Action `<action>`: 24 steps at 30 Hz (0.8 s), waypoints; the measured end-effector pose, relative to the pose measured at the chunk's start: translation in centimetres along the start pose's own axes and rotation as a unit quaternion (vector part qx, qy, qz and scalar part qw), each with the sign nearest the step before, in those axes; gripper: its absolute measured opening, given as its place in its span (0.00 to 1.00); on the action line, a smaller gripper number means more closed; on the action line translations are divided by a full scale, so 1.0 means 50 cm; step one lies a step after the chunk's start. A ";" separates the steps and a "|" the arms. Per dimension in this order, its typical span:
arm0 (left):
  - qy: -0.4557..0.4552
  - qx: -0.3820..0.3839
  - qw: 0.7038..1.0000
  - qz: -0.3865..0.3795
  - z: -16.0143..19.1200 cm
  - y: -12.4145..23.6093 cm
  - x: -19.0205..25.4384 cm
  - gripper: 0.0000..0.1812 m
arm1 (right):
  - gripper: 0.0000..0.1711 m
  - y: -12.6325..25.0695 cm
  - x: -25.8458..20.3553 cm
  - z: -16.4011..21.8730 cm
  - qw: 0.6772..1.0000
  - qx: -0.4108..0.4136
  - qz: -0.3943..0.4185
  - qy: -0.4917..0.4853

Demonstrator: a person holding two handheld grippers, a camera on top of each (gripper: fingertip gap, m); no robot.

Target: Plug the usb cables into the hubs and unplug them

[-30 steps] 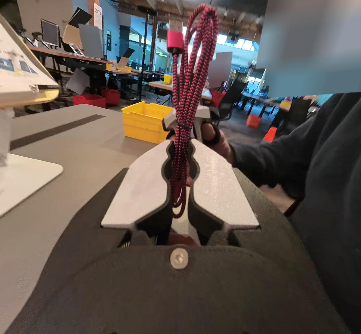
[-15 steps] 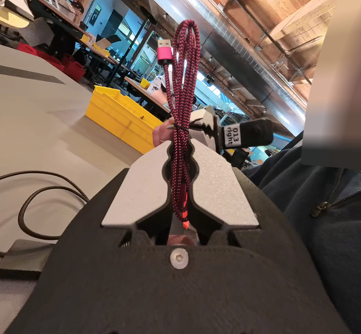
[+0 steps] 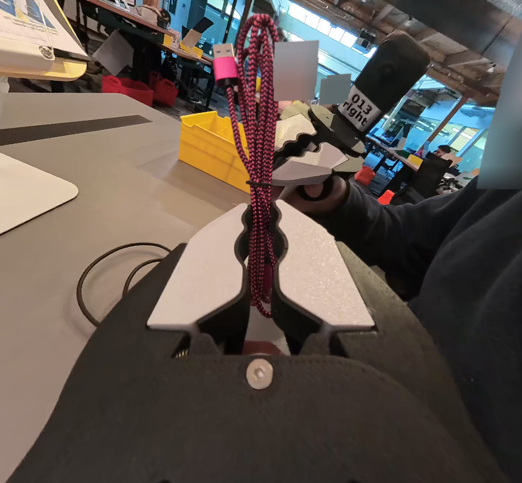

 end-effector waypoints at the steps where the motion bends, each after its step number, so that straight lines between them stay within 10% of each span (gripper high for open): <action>1: -0.004 -0.002 1.000 -0.002 -0.001 0.001 -0.001 0.06 | 0.02 -0.001 0.000 0.000 1.000 0.002 -0.003 -0.009; 11: -0.032 0.032 0.999 -0.011 -0.019 0.006 0.012 0.06 | 0.00 0.009 0.012 -0.014 0.976 0.077 -0.072 -0.189; 18: 0.066 0.112 0.991 0.023 -0.037 0.004 0.021 0.06 | 0.00 -0.003 -0.008 0.000 0.900 0.239 -0.084 -0.355; 24: 0.096 0.136 0.986 0.029 -0.040 0.004 0.023 0.05 | 0.00 -0.010 -0.020 -0.005 0.938 0.217 -0.023 -0.271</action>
Point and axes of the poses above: each gripper's, where its closed fingertips meet, y back along the fingers, z out of its underside, x = y × z across the jaws, the point moved 4 cm from there along y, back along the fingers, and after that the axes turned 2 degrees about y, right-handed, at the moved point
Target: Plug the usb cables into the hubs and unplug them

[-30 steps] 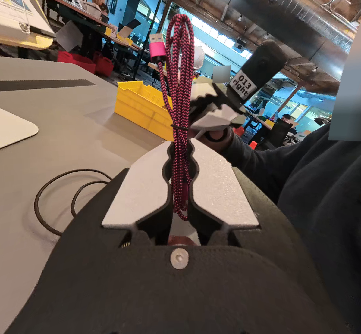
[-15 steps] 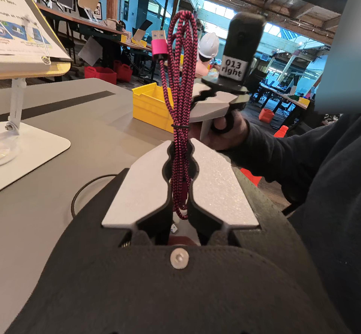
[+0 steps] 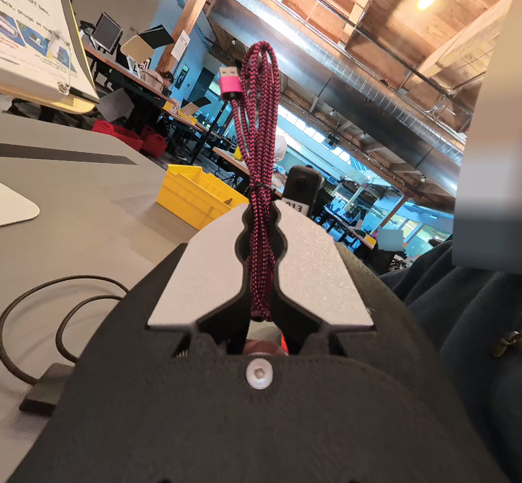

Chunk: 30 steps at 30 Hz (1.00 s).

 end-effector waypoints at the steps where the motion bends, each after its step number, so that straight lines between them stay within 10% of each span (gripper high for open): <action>1: -0.009 -0.003 1.000 0.002 -0.002 0.000 0.001 0.05 | 0.00 0.001 0.001 -0.004 1.000 -0.004 0.002 0.007; 24: -0.040 -0.014 0.999 0.006 -0.010 -0.002 0.020 0.05 | 0.00 0.010 -0.023 -0.041 0.979 -0.083 0.007 0.185; 30: 0.015 -0.006 1.000 0.013 -0.001 -0.002 0.013 0.05 | 0.00 0.018 -0.036 -0.019 0.819 -0.153 0.086 0.546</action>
Point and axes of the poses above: each gripper's, where its closed fingertips meet, y back along the fingers, z out of its underside, x = y × z across the jaws, the point moved 4 cm from there along y, back along the fingers, and after that the axes turned 2 degrees about y, right-handed, at the moved point
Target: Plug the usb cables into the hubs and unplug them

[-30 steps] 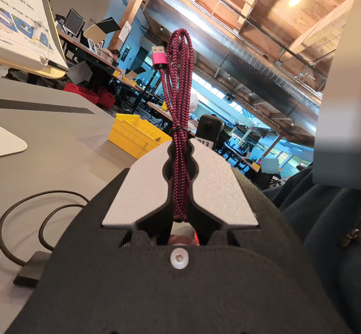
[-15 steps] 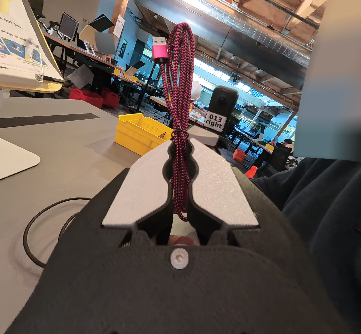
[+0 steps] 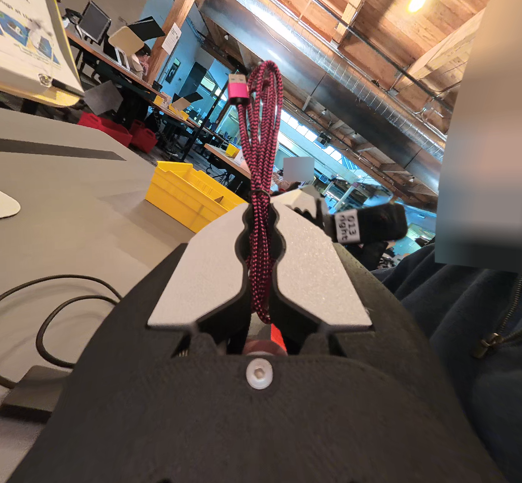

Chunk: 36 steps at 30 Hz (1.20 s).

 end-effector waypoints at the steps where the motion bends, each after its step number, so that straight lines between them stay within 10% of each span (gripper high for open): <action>1: 0.000 -0.002 1.000 -0.002 0.002 -0.001 -0.002 0.05 | 0.00 0.001 -0.004 0.002 0.996 -0.018 0.017 0.080; 5: 0.006 -0.005 1.000 0.004 -0.001 -0.004 0.001 0.04 | 0.00 0.004 -0.005 -0.001 0.980 -0.035 0.039 0.190; 10: -0.055 -0.001 0.998 -0.026 -0.020 0.014 -0.013 0.04 | 0.10 0.011 0.004 0.003 0.991 0.012 -0.044 -0.128; 15: -0.121 -0.026 0.992 -0.027 -0.008 0.006 -0.003 0.05 | 0.11 0.001 0.026 0.027 0.853 0.067 -0.132 -0.500; 20: -0.157 -0.035 0.986 -0.034 -0.002 0.003 0.003 0.05 | 0.00 -0.013 0.003 0.033 0.804 0.073 -0.183 -0.561; 26: -0.118 -0.031 0.992 -0.030 -0.003 0.002 -0.001 0.05 | 0.00 -0.012 0.002 0.038 0.884 0.055 -0.141 -0.442; 30: -0.019 -0.022 0.999 -0.020 0.002 0.002 -0.018 0.04 | 0.00 -0.010 0.007 0.043 0.998 -0.048 -0.036 -0.029; 32: 0.008 -0.028 0.999 -0.020 0.008 0.001 -0.025 0.04 | 0.00 -0.006 0.014 0.044 0.966 -0.083 0.019 0.246; 36: 0.011 -0.031 0.999 -0.020 0.011 -0.005 -0.025 0.04 | 0.00 -0.002 0.023 0.051 0.953 -0.067 0.013 0.294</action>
Point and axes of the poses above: each gripper's, where its closed fingertips meet, y back along the fingers, z out of its underside, x = y × z across the jaws, the point moved 4 cm from there along y, back along the fingers, and after that the axes turned 2 degrees about y, right-handed, at the moved point
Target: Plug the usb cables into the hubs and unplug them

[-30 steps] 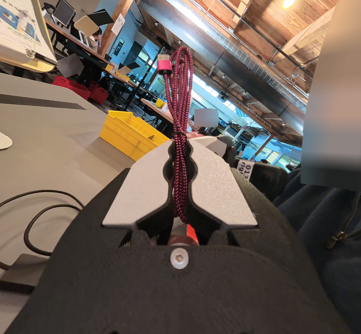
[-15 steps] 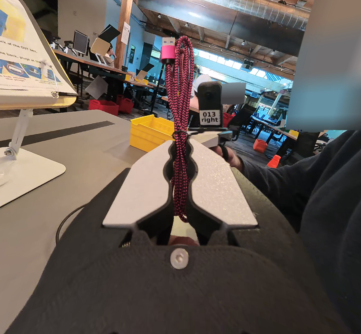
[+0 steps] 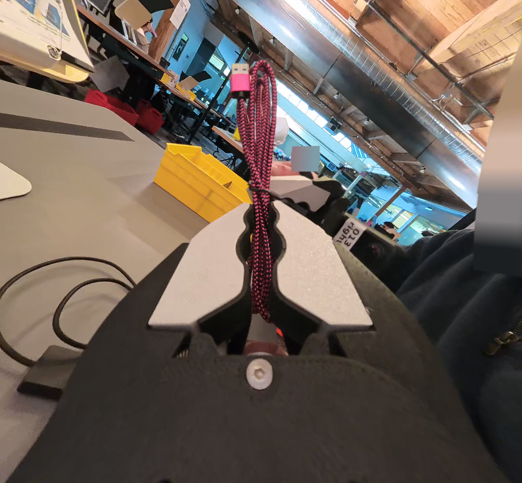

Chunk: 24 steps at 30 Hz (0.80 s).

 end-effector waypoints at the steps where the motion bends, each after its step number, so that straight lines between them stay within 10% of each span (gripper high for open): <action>1: -0.004 0.004 1.000 0.002 -0.003 0.002 -0.001 0.04 | 0.04 0.001 -0.003 0.001 0.998 0.011 -0.018 -0.059; 4: -0.024 0.017 1.000 -0.005 -0.020 0.013 -0.005 0.05 | 0.11 0.009 0.002 0.006 0.942 0.064 -0.080 -0.319; 7: -0.053 0.005 0.999 -0.005 -0.019 0.013 -0.003 0.05 | 0.13 0.004 0.014 0.019 0.801 0.121 -0.124 -0.573; 11: -0.076 -0.007 0.997 -0.009 -0.005 0.008 -0.001 0.05 | 0.07 -0.005 0.007 0.021 0.676 0.172 -0.179 -0.694; 17: -0.099 -0.011 0.995 -0.012 -0.003 0.005 0.004 0.05 | 0.00 -0.016 -0.007 0.014 0.642 0.171 -0.224 -0.713; 24: -0.072 -0.004 0.997 -0.004 -0.005 0.005 0.002 0.04 | 0.00 -0.015 -0.007 0.005 0.701 0.157 -0.203 -0.666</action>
Point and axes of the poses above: each gripper's, where its closed fingertips meet, y back along the fingers, z out of its underside, x = y × z across the jaws, the point moved 4 cm from there along y, back along the fingers, and after that the axes turned 2 degrees about y, right-handed, at the moved point
